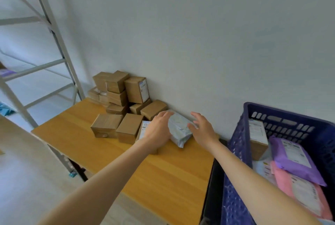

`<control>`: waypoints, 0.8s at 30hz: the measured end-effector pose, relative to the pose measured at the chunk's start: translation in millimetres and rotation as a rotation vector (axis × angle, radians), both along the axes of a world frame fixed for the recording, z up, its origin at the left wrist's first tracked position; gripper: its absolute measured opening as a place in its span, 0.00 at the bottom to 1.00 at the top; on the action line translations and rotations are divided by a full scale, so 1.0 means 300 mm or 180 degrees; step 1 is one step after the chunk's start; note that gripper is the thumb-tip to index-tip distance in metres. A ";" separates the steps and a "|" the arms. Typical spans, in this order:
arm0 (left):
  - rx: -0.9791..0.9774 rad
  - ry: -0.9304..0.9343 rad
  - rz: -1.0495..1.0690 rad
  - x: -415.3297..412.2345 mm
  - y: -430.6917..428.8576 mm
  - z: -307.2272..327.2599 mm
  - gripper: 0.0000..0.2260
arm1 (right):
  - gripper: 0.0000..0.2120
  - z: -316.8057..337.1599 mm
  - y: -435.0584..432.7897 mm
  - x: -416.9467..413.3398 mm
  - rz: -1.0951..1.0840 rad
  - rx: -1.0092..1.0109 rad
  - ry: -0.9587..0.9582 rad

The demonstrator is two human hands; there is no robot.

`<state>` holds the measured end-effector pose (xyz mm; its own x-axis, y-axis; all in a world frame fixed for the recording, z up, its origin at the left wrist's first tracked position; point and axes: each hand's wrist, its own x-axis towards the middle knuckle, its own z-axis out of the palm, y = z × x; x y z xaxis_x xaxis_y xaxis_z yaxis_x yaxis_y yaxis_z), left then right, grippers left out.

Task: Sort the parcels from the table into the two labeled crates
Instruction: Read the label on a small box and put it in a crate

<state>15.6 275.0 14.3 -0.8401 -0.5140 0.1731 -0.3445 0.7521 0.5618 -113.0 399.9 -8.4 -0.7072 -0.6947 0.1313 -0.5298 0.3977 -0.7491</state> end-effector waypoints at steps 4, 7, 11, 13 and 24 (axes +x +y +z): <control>0.0152 -0.0183 -0.0011 0.137 -0.095 -0.088 0.25 | 0.23 -0.074 -0.088 0.124 0.0032 0.0179 -0.0131; 0.0337 -0.0273 0.0072 0.207 -0.149 -0.156 0.26 | 0.23 -0.135 -0.135 0.182 0.0048 0.0244 -0.0259; 0.0499 -0.0331 0.0208 0.244 -0.225 -0.230 0.27 | 0.23 -0.206 -0.206 0.211 0.0041 0.0347 -0.0404; 0.0548 -0.0368 0.0267 0.247 -0.258 -0.261 0.26 | 0.23 -0.239 -0.241 0.213 0.0072 0.0386 -0.0450; 0.1086 -0.0837 0.0370 0.171 -0.461 -0.491 0.22 | 0.22 -0.460 -0.472 0.146 0.0019 0.0478 -0.1027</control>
<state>67.0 136.6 -132.9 -0.7663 -0.5982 -0.2345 -0.5799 0.4869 0.6532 -69.1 258.3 -146.3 -0.6916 -0.6935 -0.2021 -0.2779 0.5137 -0.8117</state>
